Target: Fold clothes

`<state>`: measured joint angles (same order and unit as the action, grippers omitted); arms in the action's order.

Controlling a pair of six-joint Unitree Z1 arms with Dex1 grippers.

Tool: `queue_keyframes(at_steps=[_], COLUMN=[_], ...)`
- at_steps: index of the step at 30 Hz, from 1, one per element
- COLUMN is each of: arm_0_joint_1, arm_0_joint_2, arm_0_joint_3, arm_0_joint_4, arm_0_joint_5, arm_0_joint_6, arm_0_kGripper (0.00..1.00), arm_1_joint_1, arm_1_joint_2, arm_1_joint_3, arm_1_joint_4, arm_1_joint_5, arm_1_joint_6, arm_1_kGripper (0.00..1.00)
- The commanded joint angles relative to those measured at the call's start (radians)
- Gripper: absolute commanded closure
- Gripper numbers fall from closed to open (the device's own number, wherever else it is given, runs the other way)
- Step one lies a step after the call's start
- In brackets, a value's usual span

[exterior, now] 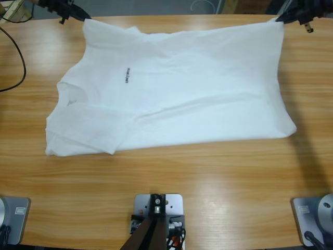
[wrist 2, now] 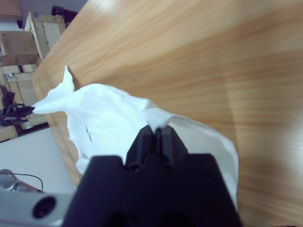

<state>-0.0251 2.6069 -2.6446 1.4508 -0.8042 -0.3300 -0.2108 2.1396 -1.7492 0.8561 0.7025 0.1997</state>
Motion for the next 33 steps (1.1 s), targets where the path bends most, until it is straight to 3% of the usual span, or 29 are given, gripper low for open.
queue_keyframes(at_steps=[1,7,17,24,33], arm_0_joint_1=[-0.003,-0.006,-0.030,-0.047,-0.055], arm_0_joint_2=[-0.084,-0.121,-0.235,-0.394,-0.437], arm_0_joint_3=[-0.577,-0.541,-0.304,0.038,0.316], arm_0_joint_4=[0.206,0.212,0.212,0.209,0.137], arm_0_joint_5=[-0.023,-0.023,0.010,0.107,0.100], arm_0_joint_6=[0.058,0.032,0.055,0.145,0.203], arm_0_kGripper=[1.000,1.000,1.000,1.000,1.000], arm_1_joint_1=[0.011,0.002,-0.073,-0.073,-0.073], arm_1_joint_2=[-0.087,-0.159,-0.234,-0.242,-0.256], arm_1_joint_3=[0.141,0.229,0.335,0.359,0.354], arm_1_joint_4=[0.008,0.001,0.007,0.003,0.012], arm_1_joint_5=[0.012,0.012,0.015,0.016,0.018], arm_1_joint_6=[-0.037,-0.056,-0.110,-0.121,-0.121], arm_1_kGripper=[1.000,1.000,1.000,1.000,1.000])
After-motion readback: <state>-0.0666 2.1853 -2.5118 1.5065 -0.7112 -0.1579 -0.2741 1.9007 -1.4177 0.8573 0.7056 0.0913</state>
